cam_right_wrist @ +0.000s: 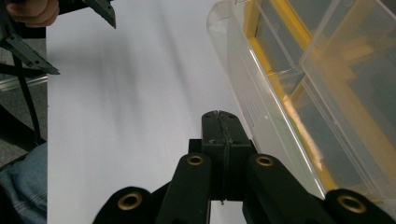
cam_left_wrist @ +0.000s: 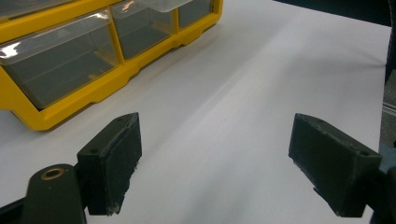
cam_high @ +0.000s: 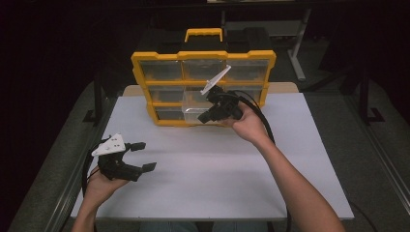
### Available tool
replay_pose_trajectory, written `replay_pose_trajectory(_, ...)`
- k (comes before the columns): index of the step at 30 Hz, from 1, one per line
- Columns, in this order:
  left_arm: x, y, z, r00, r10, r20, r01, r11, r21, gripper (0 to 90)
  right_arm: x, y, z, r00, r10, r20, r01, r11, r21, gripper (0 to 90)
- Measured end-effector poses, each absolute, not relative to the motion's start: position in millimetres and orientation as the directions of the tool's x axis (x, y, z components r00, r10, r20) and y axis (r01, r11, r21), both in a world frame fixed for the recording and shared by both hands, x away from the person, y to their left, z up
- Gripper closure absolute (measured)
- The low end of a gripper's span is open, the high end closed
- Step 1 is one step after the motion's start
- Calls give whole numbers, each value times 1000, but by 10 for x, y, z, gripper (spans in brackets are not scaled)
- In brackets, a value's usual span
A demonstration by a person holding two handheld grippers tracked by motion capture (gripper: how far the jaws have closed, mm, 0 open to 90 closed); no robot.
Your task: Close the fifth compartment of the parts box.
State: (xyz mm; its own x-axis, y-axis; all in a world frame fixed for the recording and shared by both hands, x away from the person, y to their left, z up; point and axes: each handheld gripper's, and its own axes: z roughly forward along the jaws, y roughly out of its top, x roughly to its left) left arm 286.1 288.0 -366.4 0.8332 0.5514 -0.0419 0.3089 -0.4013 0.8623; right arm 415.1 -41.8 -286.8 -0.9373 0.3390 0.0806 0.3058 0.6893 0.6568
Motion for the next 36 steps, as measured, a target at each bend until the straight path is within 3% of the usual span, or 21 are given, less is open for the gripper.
replay_pose_trajectory(36,2856,2887,-3655,834,551,-41,302,-394,868,174,4378,-414,-2838,-925,376,59,320,683,656,888)
